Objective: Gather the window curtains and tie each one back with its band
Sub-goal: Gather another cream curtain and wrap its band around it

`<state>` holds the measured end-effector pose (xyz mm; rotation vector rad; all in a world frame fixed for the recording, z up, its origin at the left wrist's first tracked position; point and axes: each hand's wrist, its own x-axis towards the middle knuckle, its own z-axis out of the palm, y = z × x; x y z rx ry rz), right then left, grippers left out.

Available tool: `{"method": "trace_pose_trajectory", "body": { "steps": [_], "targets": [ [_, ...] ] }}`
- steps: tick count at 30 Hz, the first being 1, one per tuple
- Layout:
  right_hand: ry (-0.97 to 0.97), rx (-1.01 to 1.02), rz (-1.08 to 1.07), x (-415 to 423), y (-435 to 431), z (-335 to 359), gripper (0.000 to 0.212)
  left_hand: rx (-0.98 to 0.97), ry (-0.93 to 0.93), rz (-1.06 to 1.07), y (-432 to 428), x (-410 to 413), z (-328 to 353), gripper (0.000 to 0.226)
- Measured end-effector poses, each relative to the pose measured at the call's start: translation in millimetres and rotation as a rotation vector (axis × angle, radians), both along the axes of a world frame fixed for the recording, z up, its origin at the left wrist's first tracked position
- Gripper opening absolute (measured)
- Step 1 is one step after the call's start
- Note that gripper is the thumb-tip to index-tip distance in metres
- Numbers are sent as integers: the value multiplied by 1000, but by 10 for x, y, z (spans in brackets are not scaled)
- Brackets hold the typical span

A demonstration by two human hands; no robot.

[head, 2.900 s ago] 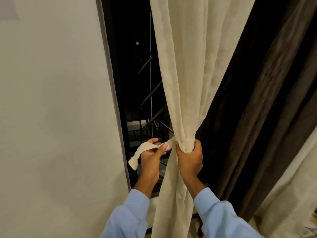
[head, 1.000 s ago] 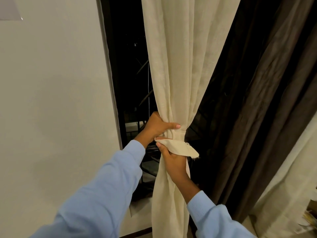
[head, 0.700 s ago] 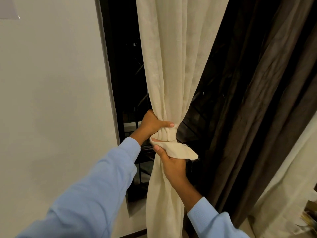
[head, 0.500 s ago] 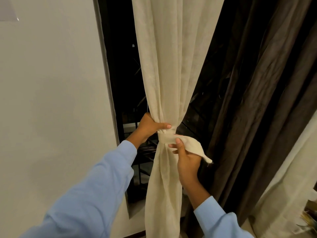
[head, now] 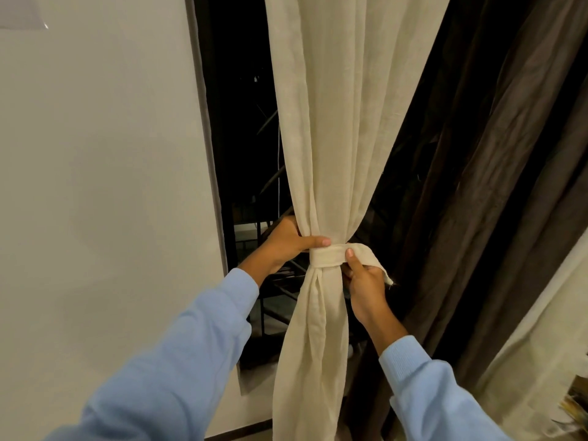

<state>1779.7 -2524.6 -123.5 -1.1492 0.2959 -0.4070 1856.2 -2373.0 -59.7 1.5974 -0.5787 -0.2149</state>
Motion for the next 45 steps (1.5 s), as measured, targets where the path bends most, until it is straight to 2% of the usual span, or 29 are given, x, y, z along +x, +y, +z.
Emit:
{"method": "trace_pose_trajectory", "body": {
  "steps": [5,10,13,15,18,21,24,25,28,31,34,37,40,43,45],
  "targets": [
    [43,-24,20,15,62,-43,34,15,-24,5,38,-57,-100,55],
    [40,-11,40,41,68,-3,20,39,-36,-70,80,-34,-119,61],
    [163,-40,69,82,71,7,30,154,-68,-113,80,-12,-93,66],
    [204,-74,91,77,96,21,24,304,-105,-166,61,-13,-82,63],
    [152,-94,116,16,98,4,19,429,-154,-176,46,2,-106,68],
    [14,-95,178,-80,95,-80,40,498,-257,-79,49,48,-161,81],
    [-78,-206,216,-159,132,-188,76,650,-402,-12,81,42,-145,81],
    [-104,-251,210,-163,124,-219,82,714,-442,-14,110,40,-118,79],
    [-138,-436,137,-155,54,-263,77,884,-523,-20,257,10,-13,67],
    [-156,-537,-38,-154,69,-278,61,896,-695,93,351,-119,44,38],
    [-178,-560,-250,-185,205,-279,57,925,-802,211,311,-353,60,31],
    [-210,-718,-456,-231,338,-285,61,989,-808,325,175,-546,3,32],
    [-294,-1033,-374,-254,422,-293,56,980,-770,432,77,-629,-56,37],
    [-316,-1156,-302,-272,446,-291,61,895,-688,473,62,-668,-62,41],
    [-320,-1185,-327,-281,441,-285,53,795,-589,447,83,-664,-52,35]
  ]
}}
